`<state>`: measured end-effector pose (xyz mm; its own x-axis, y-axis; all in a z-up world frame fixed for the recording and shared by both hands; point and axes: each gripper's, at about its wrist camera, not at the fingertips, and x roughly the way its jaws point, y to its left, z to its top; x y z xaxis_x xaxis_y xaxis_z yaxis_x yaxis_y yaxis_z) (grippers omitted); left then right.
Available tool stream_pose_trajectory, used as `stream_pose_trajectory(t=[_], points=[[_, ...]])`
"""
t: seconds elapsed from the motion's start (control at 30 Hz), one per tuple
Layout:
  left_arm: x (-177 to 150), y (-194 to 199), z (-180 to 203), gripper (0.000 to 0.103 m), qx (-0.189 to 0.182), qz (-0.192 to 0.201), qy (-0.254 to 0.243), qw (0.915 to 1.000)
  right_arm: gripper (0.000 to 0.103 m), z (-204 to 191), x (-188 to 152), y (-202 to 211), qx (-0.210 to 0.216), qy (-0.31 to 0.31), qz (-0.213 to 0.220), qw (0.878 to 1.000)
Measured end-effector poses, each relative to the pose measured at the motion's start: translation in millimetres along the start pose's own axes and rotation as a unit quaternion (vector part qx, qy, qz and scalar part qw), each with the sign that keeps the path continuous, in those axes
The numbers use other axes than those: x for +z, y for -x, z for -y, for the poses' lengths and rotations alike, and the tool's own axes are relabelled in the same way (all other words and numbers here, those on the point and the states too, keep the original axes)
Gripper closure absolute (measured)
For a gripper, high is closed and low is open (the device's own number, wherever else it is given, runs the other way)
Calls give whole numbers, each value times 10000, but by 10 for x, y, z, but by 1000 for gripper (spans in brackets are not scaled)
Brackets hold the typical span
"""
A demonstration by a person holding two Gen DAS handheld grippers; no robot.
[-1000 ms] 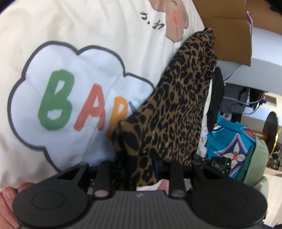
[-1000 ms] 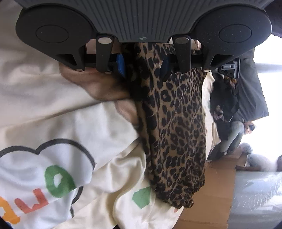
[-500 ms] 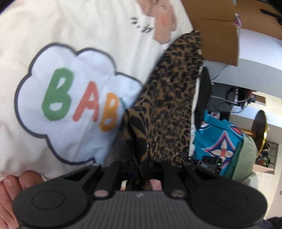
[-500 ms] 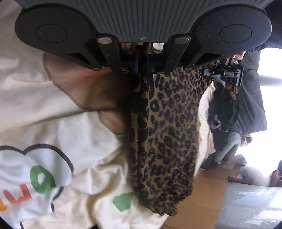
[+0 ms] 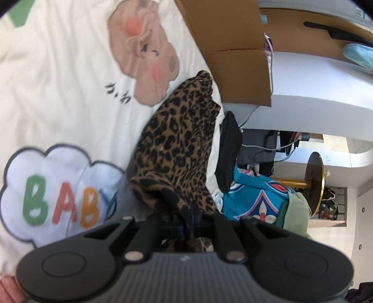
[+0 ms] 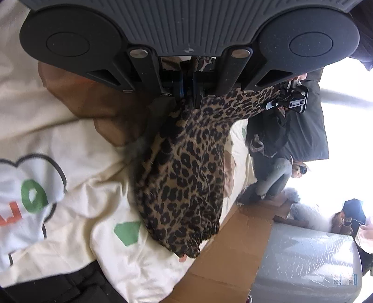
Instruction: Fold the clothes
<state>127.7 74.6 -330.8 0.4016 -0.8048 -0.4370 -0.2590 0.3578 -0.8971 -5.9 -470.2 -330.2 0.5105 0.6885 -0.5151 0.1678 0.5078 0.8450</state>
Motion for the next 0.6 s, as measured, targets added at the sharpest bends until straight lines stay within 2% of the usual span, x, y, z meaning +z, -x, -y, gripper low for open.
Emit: stream_pose_trajectory(t=[0.13, 0.23, 0.6], points=[[129, -78, 62, 97, 154, 159, -53, 9997, 97, -24, 85, -1, -48, -47, 172, 9998], [224, -113, 113, 97, 216, 326, -69, 9992, 97, -70, 195, -41, -268, -54, 323, 9991], [534, -215, 261, 97, 532, 690, -137, 9961, 97, -147, 466, -90, -404, -240, 966, 9942]])
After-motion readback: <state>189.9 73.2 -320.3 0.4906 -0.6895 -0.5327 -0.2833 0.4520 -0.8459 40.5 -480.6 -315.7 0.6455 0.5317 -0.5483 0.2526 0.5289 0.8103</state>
